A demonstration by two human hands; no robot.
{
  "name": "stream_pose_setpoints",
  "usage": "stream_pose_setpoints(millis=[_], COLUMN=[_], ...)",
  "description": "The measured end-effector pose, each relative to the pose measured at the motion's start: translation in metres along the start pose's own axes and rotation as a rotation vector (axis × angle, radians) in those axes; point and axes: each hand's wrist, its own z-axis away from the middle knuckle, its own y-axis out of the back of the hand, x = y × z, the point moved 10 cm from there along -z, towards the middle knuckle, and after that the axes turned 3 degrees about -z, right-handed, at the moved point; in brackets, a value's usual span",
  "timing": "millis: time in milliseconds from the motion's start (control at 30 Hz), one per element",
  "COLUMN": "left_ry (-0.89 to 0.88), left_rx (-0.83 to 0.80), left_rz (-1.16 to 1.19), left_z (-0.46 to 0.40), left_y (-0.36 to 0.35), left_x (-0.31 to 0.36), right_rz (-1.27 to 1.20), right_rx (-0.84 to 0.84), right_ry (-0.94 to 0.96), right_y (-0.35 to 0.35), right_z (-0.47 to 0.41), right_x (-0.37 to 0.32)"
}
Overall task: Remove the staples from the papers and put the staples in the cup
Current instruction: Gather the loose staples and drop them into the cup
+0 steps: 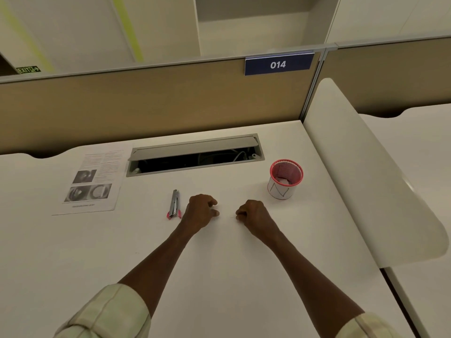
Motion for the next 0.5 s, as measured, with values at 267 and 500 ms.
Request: stream_pose_setpoints(millis=[267,500], left_ry=[-0.077,-0.127], left_rx=[0.077,0.124], left_rz=[-0.018,0.040], left_z=[0.012,0.022], left_y=[-0.007,-0.003], left_x=[0.000,0.009], right_rz=[0.040,0.138], right_rx=[0.007,0.047], right_ry=[0.021,0.059], right_y=[-0.015,-0.022], right_z=[0.001,0.000], right_x=[-0.008,-0.015])
